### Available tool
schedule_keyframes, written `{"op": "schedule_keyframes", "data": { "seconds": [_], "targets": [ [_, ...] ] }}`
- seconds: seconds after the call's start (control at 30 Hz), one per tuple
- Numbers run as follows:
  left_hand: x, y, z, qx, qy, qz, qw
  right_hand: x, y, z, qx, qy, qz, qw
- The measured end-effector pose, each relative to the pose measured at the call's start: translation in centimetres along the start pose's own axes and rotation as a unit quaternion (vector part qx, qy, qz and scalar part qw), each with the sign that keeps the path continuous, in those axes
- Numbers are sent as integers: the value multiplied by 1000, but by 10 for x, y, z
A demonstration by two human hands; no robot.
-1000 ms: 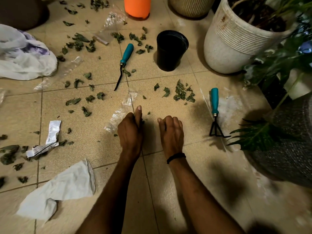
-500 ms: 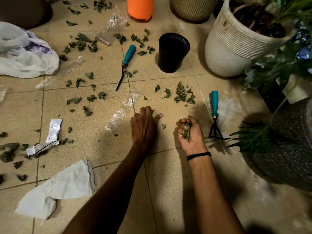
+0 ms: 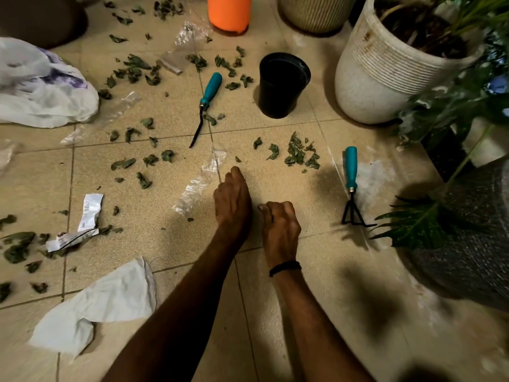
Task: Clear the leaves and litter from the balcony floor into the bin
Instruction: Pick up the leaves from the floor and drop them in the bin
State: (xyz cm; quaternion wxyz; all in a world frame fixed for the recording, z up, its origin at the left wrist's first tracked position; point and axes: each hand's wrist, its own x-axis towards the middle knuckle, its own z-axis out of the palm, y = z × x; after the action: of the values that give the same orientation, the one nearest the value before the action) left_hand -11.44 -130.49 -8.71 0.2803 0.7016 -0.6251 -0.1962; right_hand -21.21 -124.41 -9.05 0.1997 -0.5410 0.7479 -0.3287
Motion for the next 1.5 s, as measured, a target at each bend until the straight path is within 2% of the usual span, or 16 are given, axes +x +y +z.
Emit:
{"op": "schedule_keyframes", "data": {
  "seconds": [0.1, 0.17, 0.2, 0.27, 0.3, 0.33, 0.4, 0.5, 0.6, 0.73, 0.83, 0.97, 1.13, 1.23, 1.4, 1.5],
  "targets": [
    [0, 5, -2, 28, -4, -44, 999, 9, -1, 0, -47, 53, -9, 997],
    [0, 9, -4, 14, 6, -46, 999, 18, -1, -6, 20, 66, 67, 995],
    [1, 11, -7, 2, 14, -42, 999, 23, 0, -11, 102, 65, 132, 984],
    [4, 8, -16, -45, 34, -75, 996, 28, -2, -23, 334, 44, 258, 905],
    [5, 5, -20, -74, 42, -100, 991, 30, -5, -30, 424, 36, 298, 855],
    [5, 2, -24, -100, 49, -121, 986, 31, -8, -34, 468, 33, 317, 825],
    [2, -3, -30, -134, 67, -143, 978, 35, -13, -39, 487, 34, 331, 807],
    [-8, -7, -33, -180, 59, -153, 970, 52, -12, -32, 420, 67, 320, 846],
    [-8, -12, -30, -223, 38, -148, 963, 71, -9, -24, 253, 92, 246, 931],
    [-3, -11, -24, -220, 28, -125, 967, 95, -13, -27, 172, 117, 156, 966],
    [-2, -6, -19, -250, 13, -122, 960, 114, -10, -25, 50, 62, 94, 992],
    [2, 3, -10, -247, 27, -60, 967, 120, -10, -15, -45, 23, 54, 997],
    [27, 34, 5, -153, 32, -3, 988, 87, 2, -6, 56, 98, 55, 992],
    [44, 42, 15, -109, -11, 21, 994, 70, 8, -9, 75, 109, 69, 989],
    [64, 52, 26, 22, -121, 58, 991, 74, 13, -21, 155, 108, 159, 969],
    [68, 56, 30, 91, -112, 59, 988, 81, 14, -27, 169, 111, 175, 964]
  ]
}}
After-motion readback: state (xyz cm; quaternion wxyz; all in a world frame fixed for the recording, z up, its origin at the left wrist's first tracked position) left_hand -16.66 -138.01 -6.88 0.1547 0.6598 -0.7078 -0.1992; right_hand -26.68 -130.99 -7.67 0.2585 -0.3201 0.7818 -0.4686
